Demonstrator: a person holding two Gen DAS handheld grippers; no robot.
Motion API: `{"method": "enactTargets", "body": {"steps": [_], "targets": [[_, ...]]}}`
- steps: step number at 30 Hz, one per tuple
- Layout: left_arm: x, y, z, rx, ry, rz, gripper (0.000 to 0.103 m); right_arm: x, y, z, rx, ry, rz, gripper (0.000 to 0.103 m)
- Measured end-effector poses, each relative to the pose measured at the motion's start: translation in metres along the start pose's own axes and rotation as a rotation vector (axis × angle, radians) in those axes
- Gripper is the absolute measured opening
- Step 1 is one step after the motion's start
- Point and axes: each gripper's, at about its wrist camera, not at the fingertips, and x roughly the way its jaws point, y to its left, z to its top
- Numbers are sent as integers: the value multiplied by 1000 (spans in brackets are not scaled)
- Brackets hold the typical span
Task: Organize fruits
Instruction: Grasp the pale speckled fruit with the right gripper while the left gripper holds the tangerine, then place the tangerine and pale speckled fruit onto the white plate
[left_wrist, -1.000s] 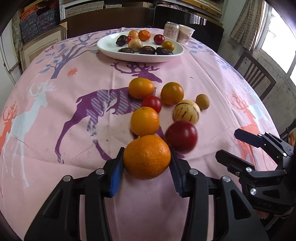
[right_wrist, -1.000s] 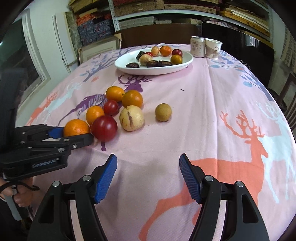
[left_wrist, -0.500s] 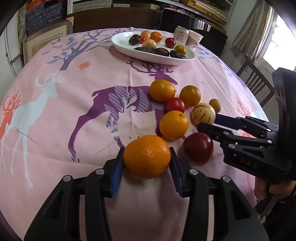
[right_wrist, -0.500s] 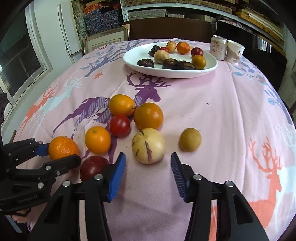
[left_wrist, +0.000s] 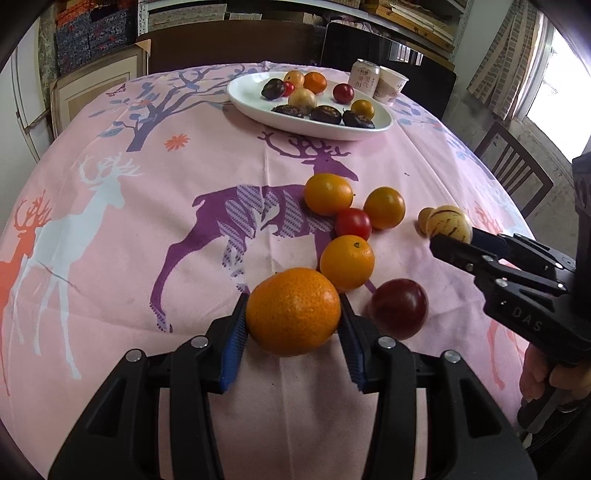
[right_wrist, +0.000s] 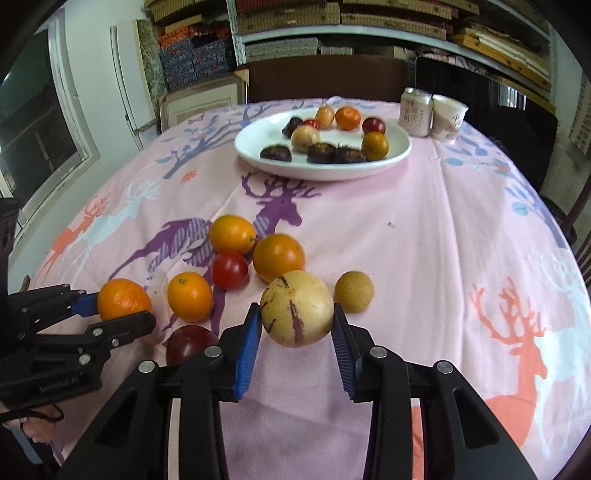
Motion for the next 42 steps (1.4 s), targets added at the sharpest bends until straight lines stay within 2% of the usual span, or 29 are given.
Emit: {"method": "enactTargets", "body": {"steps": [8, 14, 20, 24, 33, 35, 36, 37, 39, 42], "targets": [[-36, -12, 47, 60, -116, 21, 45, -47, -17, 27, 19, -164, 7, 38], [-39, -24, 97, 98, -196, 11, 45, -46, -18, 63, -32, -238, -14, 38], [-3, -9, 148, 22, -189, -30, 45, 0, -16, 99, -88, -208, -25, 38], [37, 5, 173, -17, -142, -4, 45, 39, -15, 114, -104, -157, -24, 38], [94, 14, 193, -30, -75, 22, 45, 99, -15, 134, -125, -89, -33, 39], [101, 15, 194, -49, -55, 22, 46, 103, -12, 135, -144, -89, -52, 46], [102, 16, 194, -56, -56, 15, 49, 101, -12, 134, -150, -108, -66, 60], [100, 17, 193, -61, -67, 20, 54, 98, -13, 133, -150, -129, -74, 62], [91, 15, 191, -60, -102, 33, 65, 93, -15, 130, -140, -117, -49, 62], [75, 11, 185, -41, -127, 35, 70, 81, -18, 124, -132, -118, -46, 62]]}}
